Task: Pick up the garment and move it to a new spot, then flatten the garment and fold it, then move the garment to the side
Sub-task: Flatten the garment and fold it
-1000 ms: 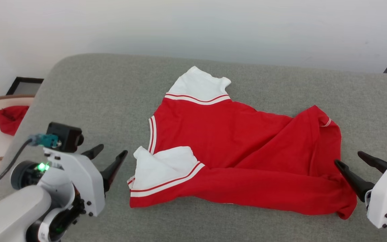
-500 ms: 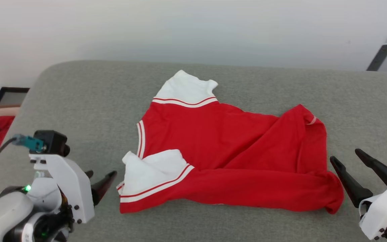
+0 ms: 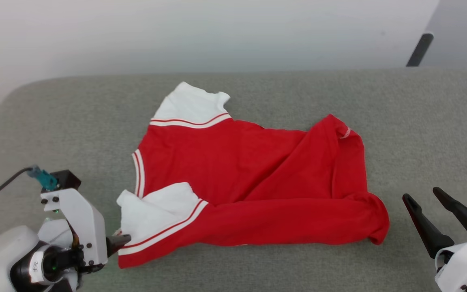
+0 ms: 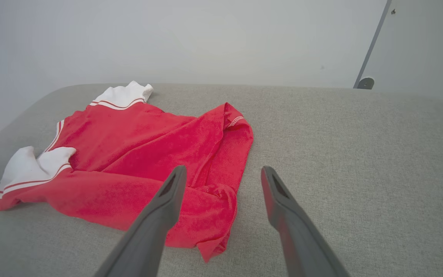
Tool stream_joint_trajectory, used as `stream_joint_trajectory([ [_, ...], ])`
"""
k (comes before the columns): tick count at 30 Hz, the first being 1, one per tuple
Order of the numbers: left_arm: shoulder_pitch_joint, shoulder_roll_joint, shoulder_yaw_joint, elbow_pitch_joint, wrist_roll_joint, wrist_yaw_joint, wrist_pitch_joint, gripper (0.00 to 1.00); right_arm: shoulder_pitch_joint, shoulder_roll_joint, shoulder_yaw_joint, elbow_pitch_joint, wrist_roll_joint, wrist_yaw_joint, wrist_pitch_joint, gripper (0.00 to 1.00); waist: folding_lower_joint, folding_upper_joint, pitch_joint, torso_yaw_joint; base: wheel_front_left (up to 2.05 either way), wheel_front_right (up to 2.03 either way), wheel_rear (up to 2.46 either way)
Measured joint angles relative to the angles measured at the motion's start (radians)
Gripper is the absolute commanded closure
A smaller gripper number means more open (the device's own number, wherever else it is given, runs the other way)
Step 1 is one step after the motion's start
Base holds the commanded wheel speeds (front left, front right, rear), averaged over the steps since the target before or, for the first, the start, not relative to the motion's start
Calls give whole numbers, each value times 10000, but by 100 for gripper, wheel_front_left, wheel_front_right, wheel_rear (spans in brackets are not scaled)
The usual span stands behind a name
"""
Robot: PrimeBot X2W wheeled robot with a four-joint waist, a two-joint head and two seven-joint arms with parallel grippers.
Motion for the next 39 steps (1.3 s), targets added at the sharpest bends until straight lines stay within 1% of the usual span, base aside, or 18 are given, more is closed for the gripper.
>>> stream_joint_trajectory([
  [8,157,-612,-65,1453,-270,-468,96,0,135,222,-221,-224,46,0,29,0,0,0,448,-319,0,0,0],
  [14,108,-978,-173,2410,-173,-805,173,0,136,307,-293,-297,50,0,48,0,0,0,721,-421,0,0,0],
  [19,-17,-1281,-90,2982,-247,-1143,186,0,134,395,-307,-276,230,0,458,0,-1,0,839,-375,0,0,0],
  [20,-40,-1342,-75,3047,-267,-1279,201,1,138,395,-305,-274,263,0,564,0,-1,0,848,-353,0,0,0],
  [21,-46,-1425,-25,3147,-328,-1400,201,96,140,393,-303,-276,303,0,675,0,-1,0,853,-325,0,0,0],
  [22,-50,-1486,13,3246,-428,-1452,217,100,144,389,-303,-276,311,0,802,0,0,0,857,-299,0,0,0],
  [25,-160,-1580,-19,3417,-295,-1718,180,100,191,405,-366,-219,387,0,1279,0,-1,0,860,-225,0,0,0],
  [26,-168,-1687,-12,3452,-293,-1768,142,100,222,416,-380,-167,412,0,1490,0,0,0,862,-199,0,0,0],
  [28,-202,-1720,-33,3534,-247,-1866,105,100,372,435,-393,-71,433,-2,1933,0,0,0,865,-136,0,0,0],
  [34,-385,-1931,-35,3568,-27,-1981,-15,100,297,621,-418,98,560,-4,2761,0,0,0,999,30,0,0,0],
  [39,-637,-2157,-17,3567,98,-2027,-109,100,-198,738,-257,700,533,-2,3164,0,0,0,1200,188,0,0,0],
])
